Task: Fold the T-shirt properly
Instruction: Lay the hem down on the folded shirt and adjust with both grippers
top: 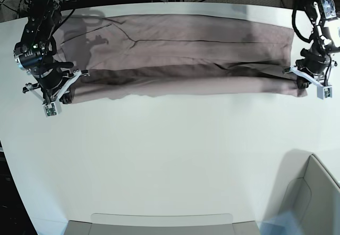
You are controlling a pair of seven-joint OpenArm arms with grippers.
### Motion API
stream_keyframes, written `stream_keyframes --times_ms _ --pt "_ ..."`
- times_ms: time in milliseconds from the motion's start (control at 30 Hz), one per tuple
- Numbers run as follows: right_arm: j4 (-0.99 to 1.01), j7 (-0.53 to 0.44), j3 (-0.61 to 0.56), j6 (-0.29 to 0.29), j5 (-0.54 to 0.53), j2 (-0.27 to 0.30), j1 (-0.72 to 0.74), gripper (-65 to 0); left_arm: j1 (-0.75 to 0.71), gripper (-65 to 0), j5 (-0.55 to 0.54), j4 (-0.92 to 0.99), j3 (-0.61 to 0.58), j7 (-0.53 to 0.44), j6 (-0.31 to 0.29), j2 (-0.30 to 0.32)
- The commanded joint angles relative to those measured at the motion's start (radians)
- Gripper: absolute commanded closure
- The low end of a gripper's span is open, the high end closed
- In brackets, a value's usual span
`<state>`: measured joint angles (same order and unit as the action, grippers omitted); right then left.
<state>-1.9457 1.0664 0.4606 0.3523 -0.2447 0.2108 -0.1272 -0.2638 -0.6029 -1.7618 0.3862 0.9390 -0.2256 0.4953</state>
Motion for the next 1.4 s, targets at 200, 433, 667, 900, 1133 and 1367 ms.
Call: stream_keyframes --times_ms 200,433,667,900,1133,1367 --pt "-0.065 -0.016 0.03 -0.002 -0.078 0.054 -0.085 0.0 -0.056 0.0 0.002 -0.06 0.007 -0.024 -0.001 0.018" --pt "-0.097 -0.016 0.091 -0.002 -0.08 0.054 -0.151 0.0 -0.124 0.0 0.002 -0.06 0.0 -0.024 -0.001 0.019" --pt "-0.097 -0.018 0.154 -0.002 -0.08 0.054 -0.214 0.0 -0.164 0.0 0.002 -0.06 0.004 -0.024 -0.001 0.019" --pt "-0.097 -0.022 0.157 -0.002 -0.08 0.078 -0.282 0.0 -0.18 0.0 0.004 -0.06 0.0 0.062 -0.001 0.019" --pt "-0.097 -0.024 0.157 -0.002 -0.08 0.077 -0.308 0.0 -0.183 0.0 0.005 -0.053 -0.003 0.078 -0.001 0.019" --pt "-0.096 -0.024 0.154 -0.002 -0.08 0.072 -0.309 0.0 -0.199 -19.1 0.005 -0.06 -0.003 0.078 0.001 0.019"
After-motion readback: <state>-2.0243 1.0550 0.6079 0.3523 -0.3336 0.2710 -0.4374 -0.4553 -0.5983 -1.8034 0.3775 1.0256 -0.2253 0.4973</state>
